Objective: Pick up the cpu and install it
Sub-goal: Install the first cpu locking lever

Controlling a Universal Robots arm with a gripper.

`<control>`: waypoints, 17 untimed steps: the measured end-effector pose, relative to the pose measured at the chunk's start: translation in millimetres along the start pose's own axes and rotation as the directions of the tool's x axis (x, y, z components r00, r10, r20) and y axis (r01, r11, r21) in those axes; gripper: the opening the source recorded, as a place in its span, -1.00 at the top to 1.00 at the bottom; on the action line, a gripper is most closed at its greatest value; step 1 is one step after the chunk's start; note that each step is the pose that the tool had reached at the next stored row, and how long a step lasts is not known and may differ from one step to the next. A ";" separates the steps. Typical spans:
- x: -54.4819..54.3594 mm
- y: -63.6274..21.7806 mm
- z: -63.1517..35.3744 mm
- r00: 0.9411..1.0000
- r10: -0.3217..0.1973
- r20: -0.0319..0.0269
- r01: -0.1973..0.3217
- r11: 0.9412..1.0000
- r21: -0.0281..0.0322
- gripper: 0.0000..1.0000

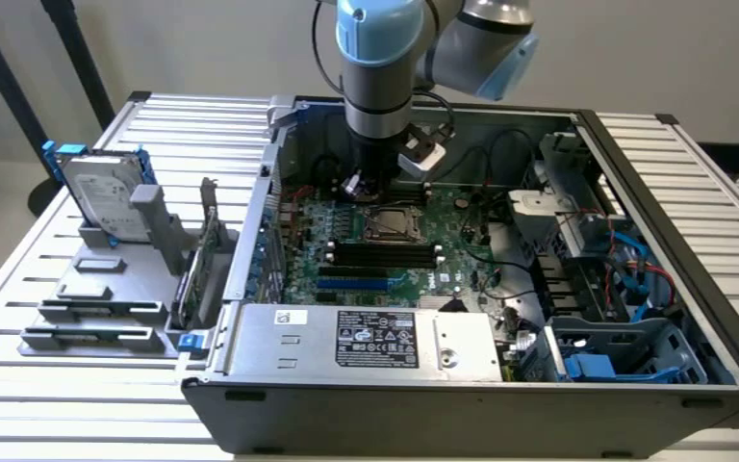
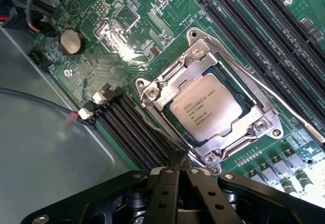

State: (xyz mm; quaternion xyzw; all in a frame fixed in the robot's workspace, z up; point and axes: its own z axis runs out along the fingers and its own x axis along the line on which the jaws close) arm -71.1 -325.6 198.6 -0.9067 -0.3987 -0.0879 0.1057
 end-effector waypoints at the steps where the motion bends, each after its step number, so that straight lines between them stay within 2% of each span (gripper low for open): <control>1: 0.4 0.5 0.1 1.000 0.000 0.000 0.000 1.000 0.000 0.79; 17: 5.9 7.0 1.8 1.000 0.000 0.003 0.000 1.000 -0.002 0.79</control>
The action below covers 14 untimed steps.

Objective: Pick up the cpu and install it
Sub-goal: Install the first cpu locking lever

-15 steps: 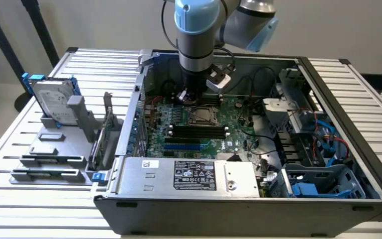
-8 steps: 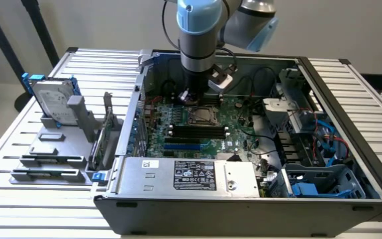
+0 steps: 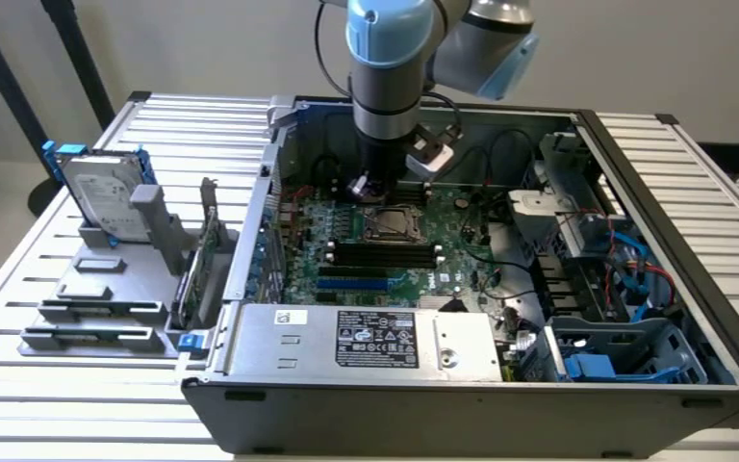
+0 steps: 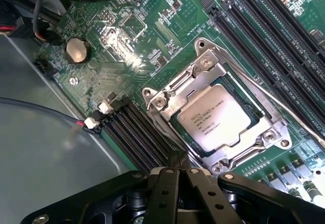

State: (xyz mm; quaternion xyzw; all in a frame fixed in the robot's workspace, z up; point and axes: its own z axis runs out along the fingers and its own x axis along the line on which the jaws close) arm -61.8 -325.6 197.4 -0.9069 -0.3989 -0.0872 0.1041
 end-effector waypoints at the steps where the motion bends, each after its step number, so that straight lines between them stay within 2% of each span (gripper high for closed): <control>1: 0.3 0.4 0.1 1.000 0.000 0.000 0.000 1.000 0.000 0.79; 14: 5.2 6.0 0.9 1.000 0.000 0.005 0.000 1.000 -0.004 0.79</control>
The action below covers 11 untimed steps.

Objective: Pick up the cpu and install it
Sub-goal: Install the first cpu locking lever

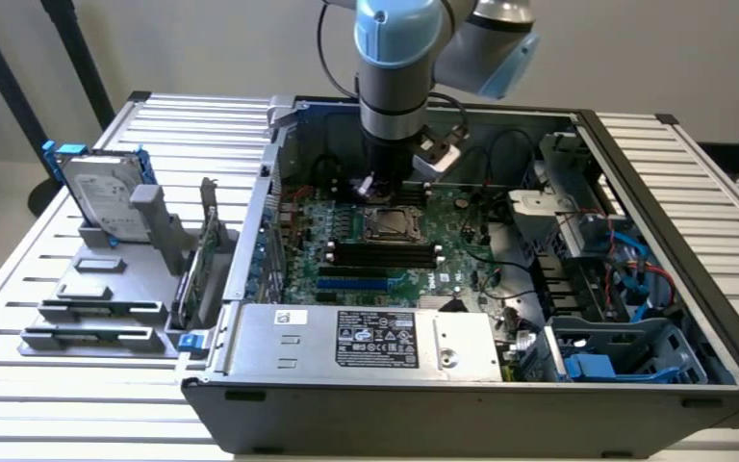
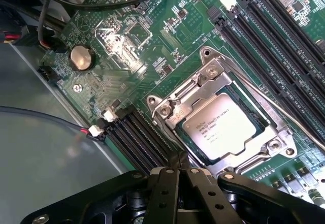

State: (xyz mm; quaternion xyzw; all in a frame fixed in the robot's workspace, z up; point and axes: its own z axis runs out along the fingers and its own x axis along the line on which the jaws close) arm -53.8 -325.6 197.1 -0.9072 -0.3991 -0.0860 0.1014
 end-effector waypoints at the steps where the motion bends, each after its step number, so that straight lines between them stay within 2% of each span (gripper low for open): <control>1: 0.7 0.8 0.1 1.000 0.000 0.000 0.000 1.000 0.000 0.79; 11: 7.4 8.4 1.3 1.000 0.000 0.000 0.000 1.000 0.000 0.79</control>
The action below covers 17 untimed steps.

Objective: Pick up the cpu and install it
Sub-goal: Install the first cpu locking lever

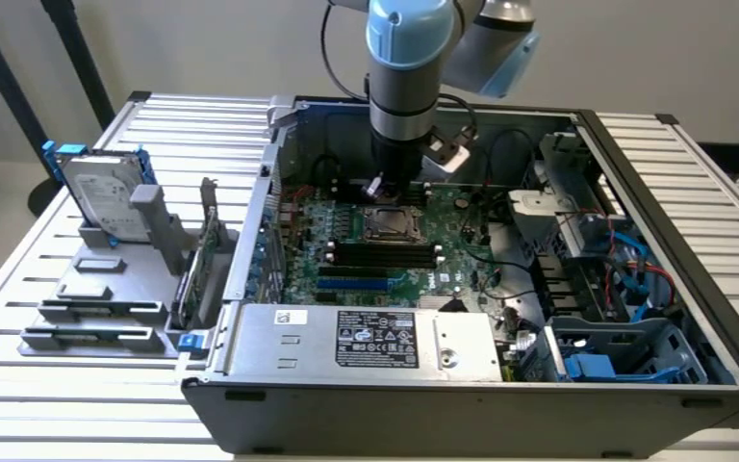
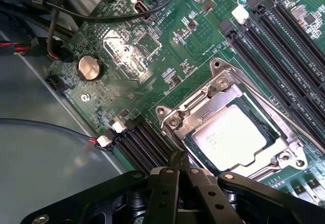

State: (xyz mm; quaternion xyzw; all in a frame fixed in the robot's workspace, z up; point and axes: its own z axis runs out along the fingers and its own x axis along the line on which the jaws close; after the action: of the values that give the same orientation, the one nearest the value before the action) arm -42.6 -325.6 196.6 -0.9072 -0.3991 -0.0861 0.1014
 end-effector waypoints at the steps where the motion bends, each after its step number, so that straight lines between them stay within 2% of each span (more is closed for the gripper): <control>1: 0.6 0.7 0.1 1.000 0.000 0.000 0.000 1.000 0.000 0.79; 10: 3.2 4.0 1.0 1.000 0.002 0.000 -0.002 1.000 0.000 0.79; 17: 4.1 5.0 1.1 1.000 0.005 -0.005 -0.005 1.000 0.003 0.79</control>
State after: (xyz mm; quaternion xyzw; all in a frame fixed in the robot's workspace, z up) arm -36.1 -325.7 195.9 -0.9079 -0.3965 -0.0873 0.1038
